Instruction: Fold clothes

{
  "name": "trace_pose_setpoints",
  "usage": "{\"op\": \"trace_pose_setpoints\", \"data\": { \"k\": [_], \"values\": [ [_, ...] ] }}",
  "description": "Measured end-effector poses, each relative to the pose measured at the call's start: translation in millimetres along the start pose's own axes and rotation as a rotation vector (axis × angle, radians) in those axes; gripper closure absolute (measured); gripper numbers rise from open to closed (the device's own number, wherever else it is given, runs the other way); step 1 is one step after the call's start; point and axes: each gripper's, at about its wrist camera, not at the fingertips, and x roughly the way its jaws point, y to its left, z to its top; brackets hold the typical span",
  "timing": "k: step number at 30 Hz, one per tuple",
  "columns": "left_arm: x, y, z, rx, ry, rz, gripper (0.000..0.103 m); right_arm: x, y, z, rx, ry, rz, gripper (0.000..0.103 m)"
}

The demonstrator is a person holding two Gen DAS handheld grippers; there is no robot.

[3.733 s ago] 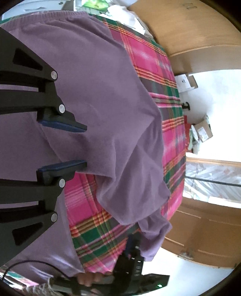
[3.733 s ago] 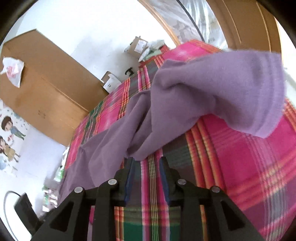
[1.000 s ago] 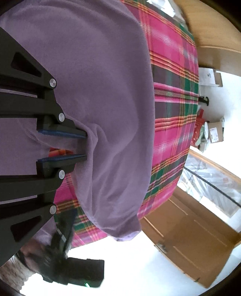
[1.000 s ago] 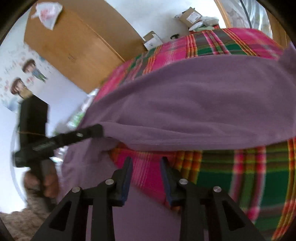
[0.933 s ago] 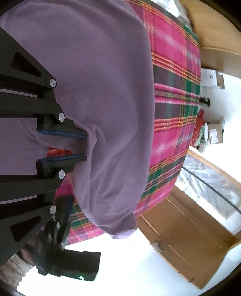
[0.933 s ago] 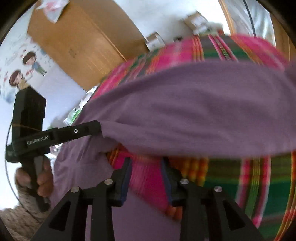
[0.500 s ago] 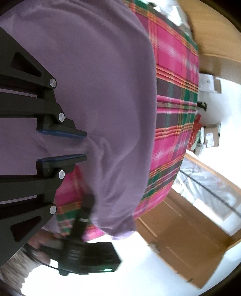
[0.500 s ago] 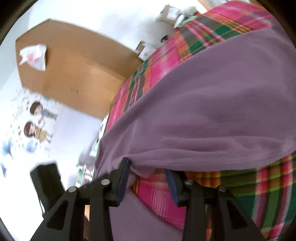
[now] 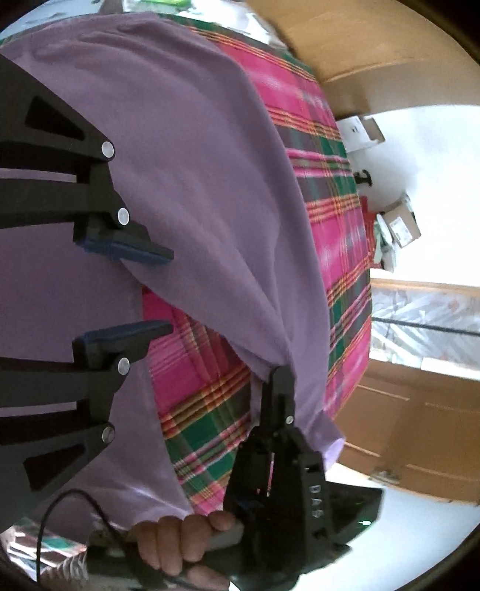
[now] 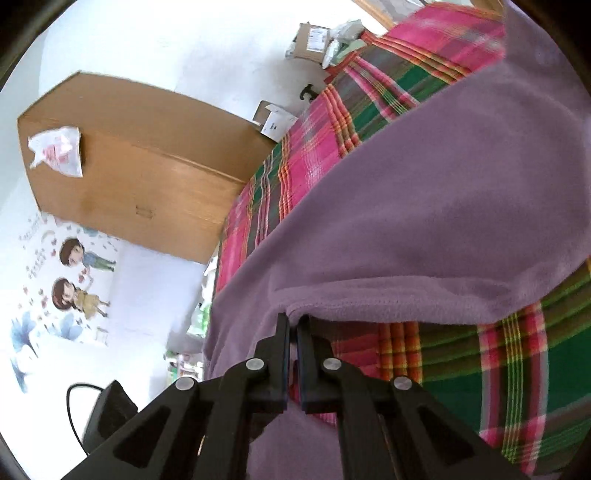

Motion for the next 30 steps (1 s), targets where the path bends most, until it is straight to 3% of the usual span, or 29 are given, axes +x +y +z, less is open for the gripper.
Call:
{"op": "trace_pose_setpoints", "data": {
  "k": [4,13,14,15,16,18,23,27,30],
  "values": [
    [15,-14,3,0.073,-0.019,0.110,0.070,-1,-1,0,0.003,-0.001,0.002,0.099],
    [33,-14,9,0.059,0.028,0.185,0.071,12,1,1,0.018,0.000,0.012,0.099],
    [32,-14,9,0.059,0.028,0.179,0.073,12,2,0,0.011,0.001,0.006,0.099],
    [29,-12,8,0.059,0.022,0.162,0.086,10,2,-1,0.003,0.000,-0.007,0.098],
    [26,-11,7,0.059,0.016,0.145,0.091,9,3,-2,-0.004,0.000,-0.024,0.098],
    [19,-8,7,0.037,0.014,0.094,0.096,5,2,-4,-0.020,-0.002,-0.059,0.098],
    [4,6,8,-0.013,-0.019,0.062,0.098,-11,0,-11,-0.088,-0.032,-0.192,0.094],
    [-11,7,8,-0.029,-0.052,-0.028,0.098,-24,0,-19,-0.132,-0.059,-0.241,0.093],
    [-13,-2,-2,0.038,-0.027,-0.045,0.098,-43,0,-18,-0.156,-0.151,-0.301,0.093]
  ]
}}
